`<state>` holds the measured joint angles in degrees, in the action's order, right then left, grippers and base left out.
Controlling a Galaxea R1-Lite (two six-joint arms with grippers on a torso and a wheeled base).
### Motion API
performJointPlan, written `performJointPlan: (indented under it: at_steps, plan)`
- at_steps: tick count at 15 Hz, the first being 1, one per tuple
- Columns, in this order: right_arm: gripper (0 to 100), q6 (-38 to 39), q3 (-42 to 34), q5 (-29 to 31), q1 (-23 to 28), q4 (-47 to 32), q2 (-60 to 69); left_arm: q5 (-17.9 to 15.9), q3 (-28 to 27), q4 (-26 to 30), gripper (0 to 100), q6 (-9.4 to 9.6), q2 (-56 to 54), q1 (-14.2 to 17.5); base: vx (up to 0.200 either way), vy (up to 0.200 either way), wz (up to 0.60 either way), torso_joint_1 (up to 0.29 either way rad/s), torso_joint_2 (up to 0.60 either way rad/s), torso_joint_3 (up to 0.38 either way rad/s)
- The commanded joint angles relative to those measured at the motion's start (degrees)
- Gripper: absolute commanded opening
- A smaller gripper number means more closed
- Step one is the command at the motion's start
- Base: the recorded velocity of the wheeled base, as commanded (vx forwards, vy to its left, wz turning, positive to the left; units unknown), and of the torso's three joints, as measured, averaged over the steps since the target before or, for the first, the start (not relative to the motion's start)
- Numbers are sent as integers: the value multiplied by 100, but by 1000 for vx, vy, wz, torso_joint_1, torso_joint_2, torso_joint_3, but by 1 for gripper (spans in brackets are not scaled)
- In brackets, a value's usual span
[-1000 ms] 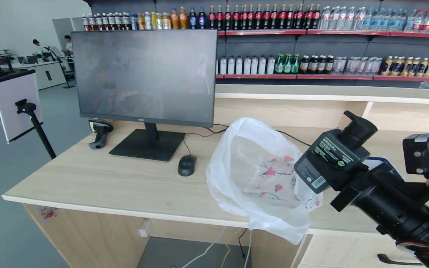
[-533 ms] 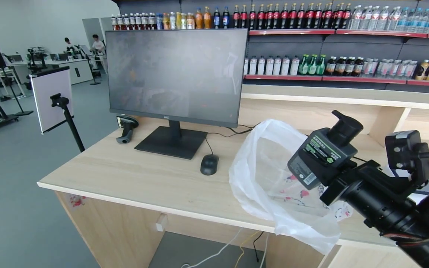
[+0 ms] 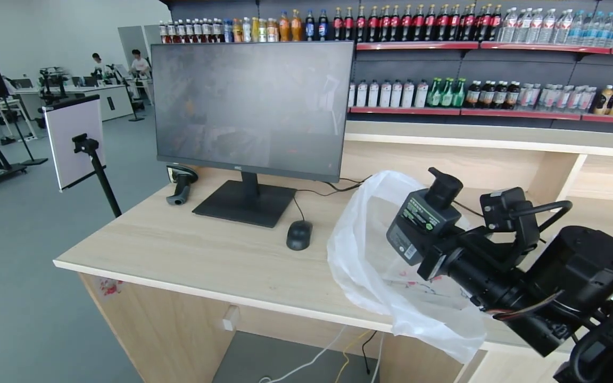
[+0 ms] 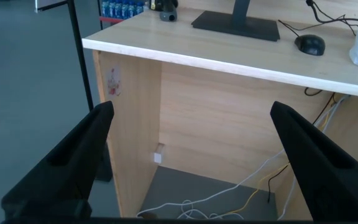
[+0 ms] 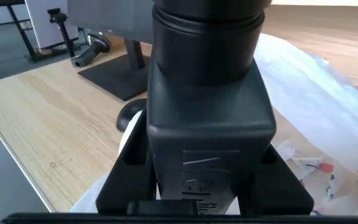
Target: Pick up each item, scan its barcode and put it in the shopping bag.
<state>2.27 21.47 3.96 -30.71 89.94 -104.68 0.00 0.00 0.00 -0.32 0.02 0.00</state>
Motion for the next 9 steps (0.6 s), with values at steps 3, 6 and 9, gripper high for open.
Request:
performJointPlan:
  at_steps: [3,6,9]
  plan:
    - [0,-42,217,-1,-14,6,-747,0,0,0,100,-21,-2,0,0,0,0,0,0,0]
    - [0,-148,323,-9,56,6,-993,0,0,0,100,-30,-2,0,0,0,0,0,0,0]
    - [0,-174,499,-9,39,6,-1274,0,0,0,100,-30,-2,0,0,0,0,0,0,0]
